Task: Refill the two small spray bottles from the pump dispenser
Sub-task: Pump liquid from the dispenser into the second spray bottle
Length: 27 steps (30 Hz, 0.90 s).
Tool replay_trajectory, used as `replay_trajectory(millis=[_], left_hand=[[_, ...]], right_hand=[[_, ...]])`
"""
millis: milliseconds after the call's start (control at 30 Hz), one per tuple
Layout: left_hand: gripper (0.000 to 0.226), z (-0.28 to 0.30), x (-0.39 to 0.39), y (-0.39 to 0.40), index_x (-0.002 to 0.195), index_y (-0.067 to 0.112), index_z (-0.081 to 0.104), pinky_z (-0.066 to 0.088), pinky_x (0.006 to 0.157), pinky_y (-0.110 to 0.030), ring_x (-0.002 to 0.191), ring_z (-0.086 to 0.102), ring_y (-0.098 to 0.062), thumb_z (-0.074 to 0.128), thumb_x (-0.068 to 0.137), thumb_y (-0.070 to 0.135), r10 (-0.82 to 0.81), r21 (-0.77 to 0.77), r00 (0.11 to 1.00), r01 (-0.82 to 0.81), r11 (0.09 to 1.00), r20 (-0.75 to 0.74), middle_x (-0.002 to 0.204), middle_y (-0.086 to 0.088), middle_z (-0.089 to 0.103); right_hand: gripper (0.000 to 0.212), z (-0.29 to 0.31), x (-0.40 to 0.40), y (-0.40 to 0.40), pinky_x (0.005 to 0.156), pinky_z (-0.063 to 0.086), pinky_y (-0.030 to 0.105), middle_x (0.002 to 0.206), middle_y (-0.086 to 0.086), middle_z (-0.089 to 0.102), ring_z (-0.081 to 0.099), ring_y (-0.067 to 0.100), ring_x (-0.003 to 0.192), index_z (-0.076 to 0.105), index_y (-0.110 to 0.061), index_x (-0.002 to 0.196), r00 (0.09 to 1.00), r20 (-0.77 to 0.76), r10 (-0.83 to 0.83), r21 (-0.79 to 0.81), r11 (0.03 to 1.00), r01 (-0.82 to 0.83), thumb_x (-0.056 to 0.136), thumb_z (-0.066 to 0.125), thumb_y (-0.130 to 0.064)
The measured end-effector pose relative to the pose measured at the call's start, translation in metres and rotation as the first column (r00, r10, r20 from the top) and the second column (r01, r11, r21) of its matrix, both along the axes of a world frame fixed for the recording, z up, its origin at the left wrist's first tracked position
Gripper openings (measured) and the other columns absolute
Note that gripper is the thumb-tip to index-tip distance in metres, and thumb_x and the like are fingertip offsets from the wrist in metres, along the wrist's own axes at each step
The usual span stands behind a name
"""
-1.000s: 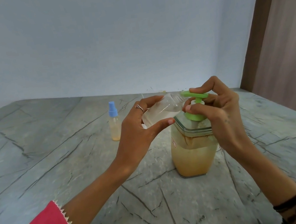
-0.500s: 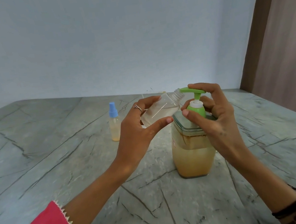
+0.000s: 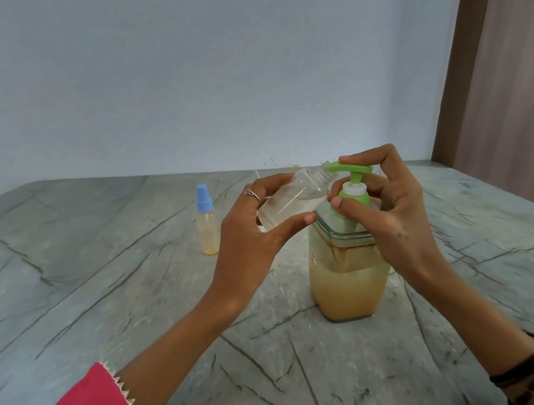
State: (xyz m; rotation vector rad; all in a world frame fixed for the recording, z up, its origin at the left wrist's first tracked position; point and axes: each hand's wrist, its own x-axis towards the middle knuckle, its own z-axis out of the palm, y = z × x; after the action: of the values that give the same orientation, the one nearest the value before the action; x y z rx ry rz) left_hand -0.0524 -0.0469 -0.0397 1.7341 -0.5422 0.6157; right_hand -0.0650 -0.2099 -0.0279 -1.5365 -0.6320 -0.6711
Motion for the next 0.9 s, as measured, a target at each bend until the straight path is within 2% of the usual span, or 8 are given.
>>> replay_trajectory(millis=[100, 200, 333, 467, 667, 800, 900], left_hand=[[0.050, 0.0001, 0.0006, 0.0009, 0.110, 0.033, 0.055, 0.042, 0.072, -0.004, 0.093, 0.053, 0.013, 0.069, 0.063, 0.041, 0.001, -0.010, 1.000, -0.001, 1.000, -0.004, 0.103, 0.021, 0.058], [0.051, -0.0004, 0.0011, 0.0019, 0.111, 0.030, 0.057, 0.043, 0.071, -0.005, 0.093, 0.053, 0.011, 0.070, 0.063, 0.040, 0.001, -0.017, 1.000, -0.001, 1.000, -0.010, 0.104, 0.020, 0.059], [0.046, 0.0007, 0.0002, 0.0006, 0.106, 0.038, 0.054, 0.042, 0.073, -0.003, 0.093, 0.052, 0.014, 0.069, 0.062, 0.042, 0.008, -0.006, 1.000, -0.008, 1.000, -0.005, 0.102, 0.023, 0.058], [0.044, 0.0001, -0.0011, -0.0001, 0.102, 0.043, 0.052, 0.041, 0.072, -0.003, 0.094, 0.051, 0.015, 0.069, 0.061, 0.042, 0.002, 0.002, 1.000, -0.001, 1.000, -0.013, 0.101, 0.023, 0.058], [0.045, -0.0016, 0.0001, 0.0005, 0.104, 0.044, 0.052, 0.042, 0.074, -0.004, 0.094, 0.052, 0.014, 0.069, 0.062, 0.044, 0.008, 0.010, 1.000, -0.008, 1.000, -0.020, 0.102, 0.024, 0.058], [0.051, -0.0014, 0.0016, 0.0013, 0.111, 0.033, 0.055, 0.042, 0.072, -0.003, 0.094, 0.052, 0.013, 0.070, 0.063, 0.040, 0.011, -0.009, 1.000, -0.011, 1.000, -0.020, 0.105, 0.021, 0.058], [0.050, -0.0007, 0.0016, 0.0018, 0.111, 0.032, 0.056, 0.042, 0.071, -0.003, 0.094, 0.052, 0.013, 0.070, 0.064, 0.038, 0.004, -0.019, 1.000, -0.004, 1.000, -0.016, 0.105, 0.020, 0.058]], right_hand=[[0.035, -0.0015, -0.0008, 0.0010, 0.067, 0.055, 0.030, 0.086, 0.007, 0.070, 0.068, 0.023, 0.077, 0.051, -0.025, 0.105, 1.000, 0.003, 0.002, -0.020, 1.000, -0.002, 0.078, 0.066, -0.008], [0.036, -0.0015, -0.0007, 0.0012, 0.068, 0.056, 0.030, 0.087, 0.008, 0.070, 0.068, 0.021, 0.077, 0.052, -0.026, 0.107, 1.000, 0.002, -0.008, -0.019, 1.000, 0.008, 0.078, 0.066, -0.009], [0.032, 0.0011, -0.0006, 0.0004, 0.067, 0.055, 0.029, 0.083, 0.009, 0.070, 0.068, 0.020, 0.076, 0.055, -0.025, 0.098, 1.000, -0.016, -0.003, 0.019, 1.000, 0.003, 0.075, 0.067, -0.006], [0.022, 0.0023, 0.0021, -0.0009, 0.069, 0.054, 0.038, 0.086, 0.009, 0.071, 0.069, 0.023, 0.078, 0.057, -0.019, 0.087, 0.998, -0.050, -0.049, 0.030, 0.998, 0.050, 0.071, 0.067, -0.006], [0.026, 0.0024, 0.0012, 0.0000, 0.066, 0.055, 0.029, 0.081, 0.004, 0.071, 0.069, 0.019, 0.076, 0.057, -0.021, 0.092, 0.999, -0.043, -0.017, 0.025, 1.000, 0.019, 0.073, 0.065, -0.005], [0.033, 0.0004, 0.0003, 0.0007, 0.068, 0.052, 0.022, 0.080, 0.002, 0.070, 0.068, 0.015, 0.076, 0.053, -0.023, 0.103, 1.000, -0.017, 0.011, -0.014, 1.000, -0.012, 0.076, 0.065, -0.007], [0.035, 0.0006, -0.0003, 0.0007, 0.066, 0.052, 0.022, 0.081, 0.003, 0.070, 0.068, 0.015, 0.075, 0.052, -0.024, 0.105, 1.000, -0.016, 0.012, -0.013, 1.000, -0.013, 0.076, 0.065, -0.008]])
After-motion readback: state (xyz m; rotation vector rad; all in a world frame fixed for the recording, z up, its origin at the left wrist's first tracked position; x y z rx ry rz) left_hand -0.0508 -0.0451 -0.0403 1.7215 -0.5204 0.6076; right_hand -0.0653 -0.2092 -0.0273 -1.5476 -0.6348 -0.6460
